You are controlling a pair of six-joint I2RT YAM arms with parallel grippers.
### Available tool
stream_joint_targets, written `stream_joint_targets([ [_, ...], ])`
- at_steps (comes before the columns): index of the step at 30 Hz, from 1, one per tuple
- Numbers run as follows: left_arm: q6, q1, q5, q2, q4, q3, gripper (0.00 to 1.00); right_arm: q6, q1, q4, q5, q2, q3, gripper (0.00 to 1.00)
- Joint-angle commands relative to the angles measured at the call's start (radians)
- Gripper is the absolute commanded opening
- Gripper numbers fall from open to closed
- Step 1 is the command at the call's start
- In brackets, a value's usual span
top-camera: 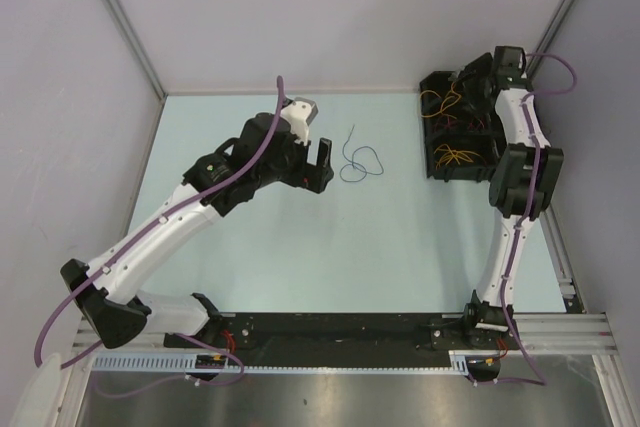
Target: Untangle the cables
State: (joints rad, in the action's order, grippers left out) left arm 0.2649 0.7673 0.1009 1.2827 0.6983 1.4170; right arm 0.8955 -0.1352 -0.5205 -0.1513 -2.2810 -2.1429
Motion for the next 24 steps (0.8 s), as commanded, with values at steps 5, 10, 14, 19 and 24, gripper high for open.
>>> stream_joint_targets([
  [5, 0.060, -0.003, 0.034, -0.083, 0.029, -0.035, 0.98, -0.168, 0.037, -0.027, -0.027, -0.087, -0.063, 0.91],
  [10, 0.114, -0.003, 0.068, -0.132, 0.075, -0.070, 0.96, -0.178, 0.034, 0.011, -0.063, -0.166, -0.103, 0.83],
  [14, 0.180, -0.002, 0.105, -0.172, 0.115, -0.093, 0.95, -0.187, 0.034, 0.048, -0.105, -0.210, -0.149, 0.74],
  [19, 0.243, 0.001, 0.137, -0.213, 0.133, -0.118, 0.95, -0.187, 0.032, 0.091, -0.143, -0.226, -0.164, 0.59],
  [24, 0.270, 0.003, 0.146, -0.200, 0.129, -0.113, 0.94, -0.194, 0.032, 0.109, -0.171, -0.213, -0.166, 0.42],
])
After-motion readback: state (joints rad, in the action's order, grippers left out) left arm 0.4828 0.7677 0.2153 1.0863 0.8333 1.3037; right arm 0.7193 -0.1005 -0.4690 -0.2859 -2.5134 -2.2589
